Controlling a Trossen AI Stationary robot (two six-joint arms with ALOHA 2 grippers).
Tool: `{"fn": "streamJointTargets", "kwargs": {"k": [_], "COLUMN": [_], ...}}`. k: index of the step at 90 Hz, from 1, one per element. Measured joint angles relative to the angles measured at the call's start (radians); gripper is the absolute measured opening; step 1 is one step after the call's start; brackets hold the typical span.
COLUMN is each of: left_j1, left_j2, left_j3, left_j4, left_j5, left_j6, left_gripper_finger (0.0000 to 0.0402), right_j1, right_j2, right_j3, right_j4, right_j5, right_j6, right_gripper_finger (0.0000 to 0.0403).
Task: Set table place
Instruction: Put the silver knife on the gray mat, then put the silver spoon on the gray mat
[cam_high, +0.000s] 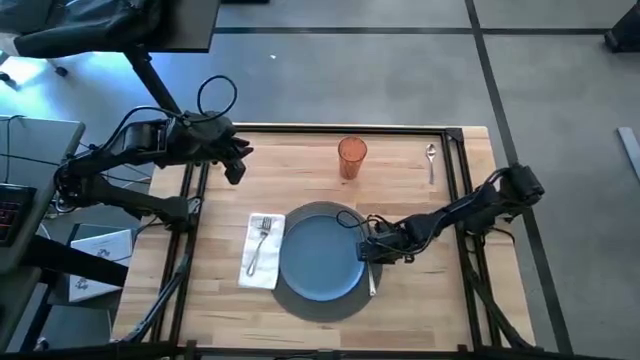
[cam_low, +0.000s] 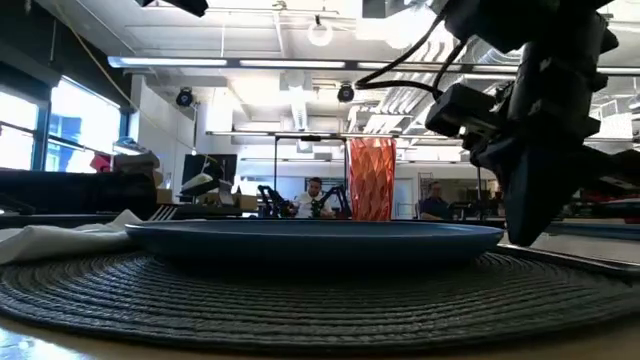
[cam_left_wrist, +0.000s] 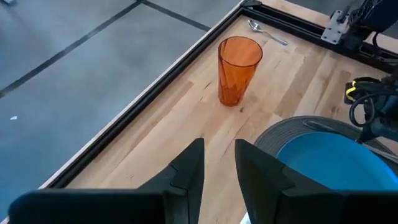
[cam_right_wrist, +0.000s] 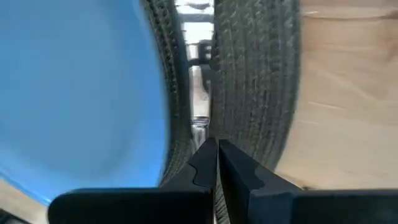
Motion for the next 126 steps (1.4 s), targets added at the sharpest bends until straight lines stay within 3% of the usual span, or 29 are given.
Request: {"fn": "streamJointTargets", "kwargs": {"k": [19,68,96,126], "left_j1": [0.000,0.000,0.000,0.000], "left_j2": [0.000,0.000,0.000,0.000], "left_j3": [0.000,0.000,0.000,0.000], "left_j4": [0.000,0.000,0.000,0.000], "left_j5": [0.000,-0.001,-0.001,-0.001], "left_j6": [0.000,0.001,0.001,0.001], "left_gripper_finger": [0.0076,0.0076,0.0076,0.0076], "right_j1": [0.010,0.044,0.044,0.038], "right_j2": [0.000,0.011,0.053,-0.049], "right_j3": [0.000,0.000,0.000,-0.001], "right_j4": [0.033,0.048,0.152,0.018], "right_j5": [-0.056,-0.057,-0.052,-0.044], "right_j6": [0.024,0.018,0.016,0.034], "right_gripper_finger": [0.0000,0.0000,0.0000,0.0000]}}
